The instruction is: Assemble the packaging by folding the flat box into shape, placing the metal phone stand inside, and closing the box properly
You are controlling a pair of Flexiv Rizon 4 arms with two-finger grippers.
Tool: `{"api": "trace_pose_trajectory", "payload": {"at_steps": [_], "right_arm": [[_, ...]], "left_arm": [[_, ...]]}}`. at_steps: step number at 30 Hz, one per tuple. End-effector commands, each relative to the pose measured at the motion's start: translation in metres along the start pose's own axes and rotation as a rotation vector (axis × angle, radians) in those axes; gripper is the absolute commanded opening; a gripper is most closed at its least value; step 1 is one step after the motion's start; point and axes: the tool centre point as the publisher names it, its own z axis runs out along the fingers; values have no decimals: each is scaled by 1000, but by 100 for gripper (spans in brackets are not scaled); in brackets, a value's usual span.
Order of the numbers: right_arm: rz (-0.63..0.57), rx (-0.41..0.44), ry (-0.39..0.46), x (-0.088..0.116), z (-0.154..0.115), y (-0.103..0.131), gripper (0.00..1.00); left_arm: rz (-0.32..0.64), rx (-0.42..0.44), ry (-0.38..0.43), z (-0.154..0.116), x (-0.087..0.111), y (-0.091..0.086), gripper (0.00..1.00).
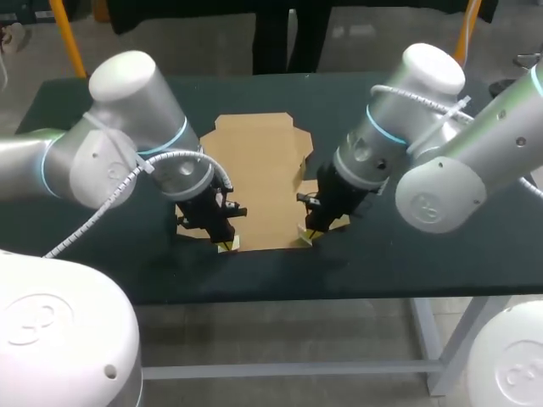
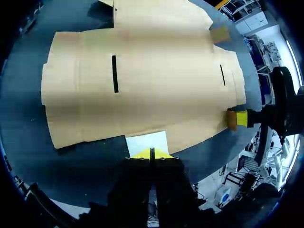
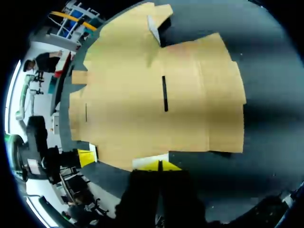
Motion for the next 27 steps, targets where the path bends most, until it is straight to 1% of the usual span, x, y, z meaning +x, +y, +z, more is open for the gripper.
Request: {"api": "trace_pose_trajectory", "payload": {"at_steps": [1, 15, 21, 27], "right_arm": [[-1, -40, -12, 4, 8, -3, 0], [-11, -83, 1, 2, 20, -12, 0], [-12, -110, -23, 2, 25, -15, 0], [-12, -156, -45, 1, 26, -18, 0]], "left_arm": [[-6, 9, -5, 4, 0, 2, 0], [-34, 44, -22, 13, 0, 0, 0], [-41, 61, -27, 14, 0, 1, 0], [-46, 70, -28, 14, 0, 4, 0]]}}
